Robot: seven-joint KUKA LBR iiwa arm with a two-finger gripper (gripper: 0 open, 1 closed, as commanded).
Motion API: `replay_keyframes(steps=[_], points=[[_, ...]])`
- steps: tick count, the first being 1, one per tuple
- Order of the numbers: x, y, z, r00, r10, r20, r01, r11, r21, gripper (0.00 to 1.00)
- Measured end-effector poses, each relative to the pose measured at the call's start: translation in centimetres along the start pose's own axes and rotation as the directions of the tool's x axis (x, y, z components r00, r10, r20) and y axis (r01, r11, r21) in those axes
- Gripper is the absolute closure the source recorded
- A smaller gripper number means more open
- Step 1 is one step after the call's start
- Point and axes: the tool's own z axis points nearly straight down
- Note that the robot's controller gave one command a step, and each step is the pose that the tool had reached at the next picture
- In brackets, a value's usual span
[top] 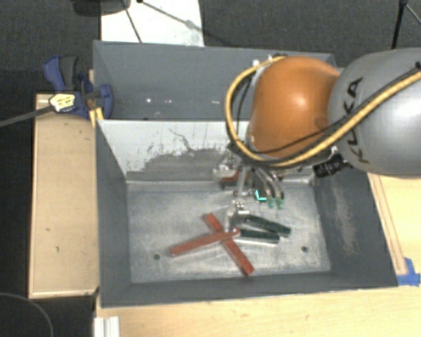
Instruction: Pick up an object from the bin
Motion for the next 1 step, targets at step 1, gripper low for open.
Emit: replay_keyframes(steps=[1], points=[[-0.17,-0.06,-0.39,1.0,0.004,0.008,-0.004,1.0,-0.001,0.0]])
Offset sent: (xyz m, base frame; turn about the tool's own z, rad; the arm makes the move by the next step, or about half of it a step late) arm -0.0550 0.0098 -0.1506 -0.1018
